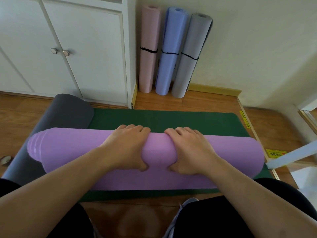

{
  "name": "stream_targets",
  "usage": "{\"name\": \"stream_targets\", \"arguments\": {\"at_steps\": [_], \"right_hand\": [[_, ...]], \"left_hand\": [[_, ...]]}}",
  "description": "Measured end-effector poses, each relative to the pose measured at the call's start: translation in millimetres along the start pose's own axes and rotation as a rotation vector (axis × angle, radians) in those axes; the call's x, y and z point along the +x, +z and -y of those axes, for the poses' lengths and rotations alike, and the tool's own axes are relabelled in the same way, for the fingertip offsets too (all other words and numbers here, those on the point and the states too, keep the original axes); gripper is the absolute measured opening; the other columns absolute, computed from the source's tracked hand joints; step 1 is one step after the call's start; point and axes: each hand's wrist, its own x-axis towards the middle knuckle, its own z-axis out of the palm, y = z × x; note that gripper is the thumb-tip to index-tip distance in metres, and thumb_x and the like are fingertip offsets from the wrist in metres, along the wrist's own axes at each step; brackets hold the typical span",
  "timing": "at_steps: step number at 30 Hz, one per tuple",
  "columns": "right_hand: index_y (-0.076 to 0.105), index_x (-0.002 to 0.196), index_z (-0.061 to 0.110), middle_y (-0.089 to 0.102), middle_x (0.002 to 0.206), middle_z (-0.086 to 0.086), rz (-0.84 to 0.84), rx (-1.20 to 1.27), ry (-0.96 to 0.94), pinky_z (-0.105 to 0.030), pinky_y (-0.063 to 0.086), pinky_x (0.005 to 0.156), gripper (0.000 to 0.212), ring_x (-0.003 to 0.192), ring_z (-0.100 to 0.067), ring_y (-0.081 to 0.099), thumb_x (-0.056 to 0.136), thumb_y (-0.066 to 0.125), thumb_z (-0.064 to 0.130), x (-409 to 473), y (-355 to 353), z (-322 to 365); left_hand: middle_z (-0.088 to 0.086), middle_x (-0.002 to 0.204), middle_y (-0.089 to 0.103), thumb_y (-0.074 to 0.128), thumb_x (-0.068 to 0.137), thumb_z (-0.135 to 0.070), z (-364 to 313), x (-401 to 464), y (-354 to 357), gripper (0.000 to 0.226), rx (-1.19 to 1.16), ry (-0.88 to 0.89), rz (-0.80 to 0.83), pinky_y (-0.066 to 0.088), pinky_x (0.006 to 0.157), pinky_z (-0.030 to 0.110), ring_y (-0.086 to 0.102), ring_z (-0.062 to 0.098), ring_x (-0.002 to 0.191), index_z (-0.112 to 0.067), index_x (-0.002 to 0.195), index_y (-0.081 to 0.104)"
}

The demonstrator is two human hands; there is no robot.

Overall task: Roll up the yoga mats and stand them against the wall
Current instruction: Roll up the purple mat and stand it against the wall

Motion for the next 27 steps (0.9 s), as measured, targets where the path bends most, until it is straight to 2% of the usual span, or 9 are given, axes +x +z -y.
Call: {"name": "stream_targets", "arguments": {"at_steps": [3, 8, 12, 15, 18, 21, 23, 25, 27], "right_hand": [[0.043, 0.143, 0.032, 0.062, 0.127, 0.005, -0.005, 0.014, 0.032, -0.039, 0.051, 0.097, 0.098, 0.116, -0.023, 0.058, 0.060, 0.080, 0.069, 0.6, -3.8, -3.3], [0.036, 0.150, 0.031, 0.058, 0.134, 0.003, 0.012, 0.015, 0.025, -0.039, 0.046, 0.105, 0.103, 0.122, -0.024, 0.056, 0.064, 0.079, 0.070, -1.6, 1.6, -0.9], [0.021, 0.161, 0.019, 0.045, 0.146, -0.006, -0.012, -0.104, 0.016, -0.044, 0.035, 0.119, 0.127, 0.133, -0.031, 0.046, 0.063, 0.085, 0.070, -3.8, 7.5, 3.8], [0.030, 0.154, 0.020, 0.051, 0.139, -0.004, -0.004, -0.087, 0.020, -0.043, 0.042, 0.111, 0.116, 0.125, -0.031, 0.051, 0.063, 0.085, 0.066, -1.0, 10.1, 6.0], [0.041, 0.146, 0.022, 0.058, 0.133, -0.002, -0.021, -0.071, 0.017, -0.042, 0.048, 0.101, 0.101, 0.118, -0.028, 0.056, 0.063, 0.081, 0.063, 0.1, 3.3, 4.5], [0.044, 0.143, 0.025, 0.060, 0.131, 0.001, -0.017, -0.028, 0.028, -0.042, 0.050, 0.100, 0.096, 0.117, -0.026, 0.057, 0.062, 0.079, 0.064, 0.5, 1.6, 1.0], [0.044, 0.144, 0.025, 0.059, 0.132, 0.000, -0.006, -0.028, 0.023, -0.043, 0.044, 0.108, 0.096, 0.120, -0.027, 0.055, 0.063, 0.078, 0.064, -0.5, 5.5, 1.0], [0.041, 0.149, 0.019, 0.054, 0.136, -0.004, -0.028, -0.078, 0.017, -0.045, 0.029, 0.123, 0.103, 0.128, -0.030, 0.049, 0.063, 0.079, 0.062, -2.4, 10.4, 3.2], [0.036, 0.153, 0.014, 0.048, 0.140, -0.008, -0.050, -0.122, 0.025, -0.048, 0.019, 0.128, 0.110, 0.132, -0.033, 0.043, 0.063, 0.081, 0.058, -3.4, 13.5, 6.4]], "left_hand": [[-0.001, 0.146, 0.050, 0.076, 0.059, -0.076, -7.0, -0.5, 7.6, 0.123, 0.117, 0.007, -0.030, 0.041, 0.113, 0.043, 0.051, 0.025, 0.130, -0.019, 0.157, 0.027], [-0.003, 0.127, 0.058, 0.077, 0.063, -0.064, -9.6, 5.2, 14.3, 0.090, 0.109, 0.021, -0.070, 0.047, 0.099, 0.042, 0.057, 0.023, 0.111, -0.023, 0.136, 0.044], [-0.012, 0.120, 0.063, 0.076, 0.056, -0.068, 1.8, 8.1, 2.6, 0.090, 0.001, -0.004, -0.071, 0.048, 0.091, 0.036, 0.060, 0.016, 0.104, -0.031, 0.134, 0.048], [-0.015, 0.117, 0.062, 0.076, 0.053, -0.070, 3.0, 6.9, 0.8, 0.091, -0.033, -0.013, -0.043, 0.046, 0.088, 0.035, 0.059, 0.014, 0.101, -0.035, 0.132, 0.047], [-0.010, 0.128, 0.058, 0.074, 0.057, -0.071, 0.0, 1.9, 5.6, 0.097, 0.006, 0.004, -0.061, 0.046, 0.100, 0.038, 0.057, 0.017, 0.112, -0.031, 0.140, 0.044], [-0.002, 0.135, 0.054, 0.076, 0.058, -0.074, -8.9, 0.9, 14.7, 0.109, 0.119, -0.007, -0.082, 0.045, 0.105, 0.042, 0.055, 0.025, 0.120, -0.022, 0.146, 0.038], [-0.001, 0.132, 0.056, 0.078, 0.062, -0.069, -13.7, 3.2, 18.6, 0.100, 0.135, -0.017, -0.086, 0.045, 0.103, 0.042, 0.056, 0.025, 0.117, -0.021, 0.141, 0.040], [-0.004, 0.128, 0.058, 0.078, 0.064, -0.065, -12.4, 5.4, 15.3, 0.090, 0.100, -0.014, -0.093, 0.046, 0.100, 0.042, 0.057, 0.023, 0.113, -0.024, 0.136, 0.043], [-0.008, 0.122, 0.061, 0.076, 0.061, -0.067, -6.4, 7.2, 7.2, 0.086, 0.056, -0.013, -0.090, 0.048, 0.097, 0.040, 0.059, 0.020, 0.108, -0.028, 0.132, 0.047]]}}
